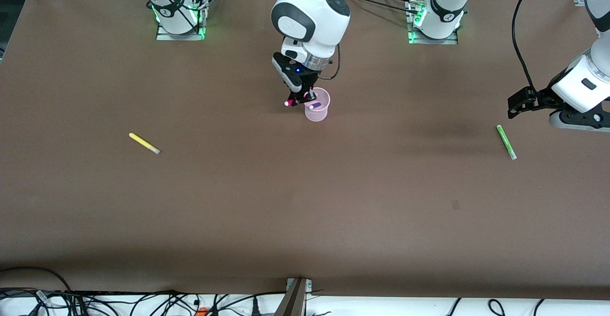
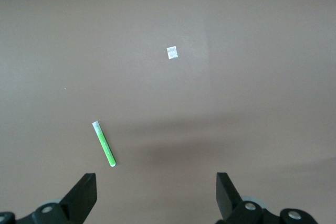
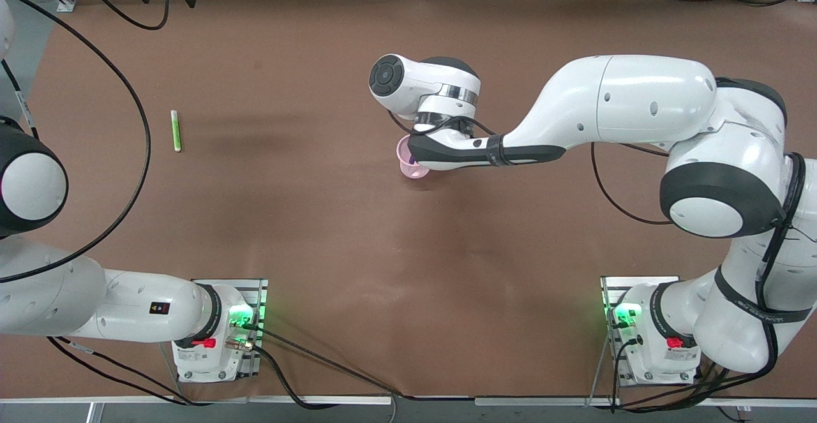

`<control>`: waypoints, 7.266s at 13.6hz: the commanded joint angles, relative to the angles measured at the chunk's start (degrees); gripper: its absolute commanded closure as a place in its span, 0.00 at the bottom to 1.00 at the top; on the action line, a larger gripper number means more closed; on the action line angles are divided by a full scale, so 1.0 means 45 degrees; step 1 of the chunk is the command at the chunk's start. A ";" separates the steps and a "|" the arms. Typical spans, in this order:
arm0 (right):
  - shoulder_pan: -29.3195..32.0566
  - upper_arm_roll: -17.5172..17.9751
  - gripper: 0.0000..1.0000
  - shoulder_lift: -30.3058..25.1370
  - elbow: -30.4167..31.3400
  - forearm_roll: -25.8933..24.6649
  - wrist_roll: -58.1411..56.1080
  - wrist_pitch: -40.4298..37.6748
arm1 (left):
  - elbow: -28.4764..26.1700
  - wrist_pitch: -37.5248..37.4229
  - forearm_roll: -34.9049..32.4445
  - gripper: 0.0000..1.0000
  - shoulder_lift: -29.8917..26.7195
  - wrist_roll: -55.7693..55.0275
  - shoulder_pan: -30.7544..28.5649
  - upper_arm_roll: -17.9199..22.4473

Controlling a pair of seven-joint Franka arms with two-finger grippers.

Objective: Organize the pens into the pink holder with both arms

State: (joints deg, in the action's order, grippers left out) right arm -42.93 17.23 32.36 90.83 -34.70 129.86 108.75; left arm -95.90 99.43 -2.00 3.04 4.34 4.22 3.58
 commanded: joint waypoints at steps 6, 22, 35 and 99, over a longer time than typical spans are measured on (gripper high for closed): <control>-0.0675 -0.0256 1.00 0.0387 -0.0613 -0.0277 0.0282 -0.0418 | -0.0114 -0.0221 0.0092 0.00 -0.0284 -0.0223 0.0389 0.0024; 0.2210 -0.0470 0.02 -0.1835 -0.2371 0.3213 -0.6890 -0.2951 | 0.0022 -0.0632 -0.0748 0.00 -0.0323 -0.0242 0.0390 -0.0679; 0.4110 -0.8298 0.01 -0.4534 -0.1728 0.8298 -2.7987 -0.6004 | 0.0022 -0.0983 -0.0611 0.00 -0.0362 -0.0281 0.0253 -0.0659; 0.9716 -0.3869 0.00 -0.6429 -0.0731 0.8064 -2.7570 -0.6257 | 0.0921 -0.1413 -0.0514 0.00 -0.0069 -0.0145 -0.0021 -0.0601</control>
State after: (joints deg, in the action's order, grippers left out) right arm 0.68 -0.24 4.16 87.41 0.98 4.98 81.35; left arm -93.29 94.29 -4.15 2.16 3.69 4.39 1.12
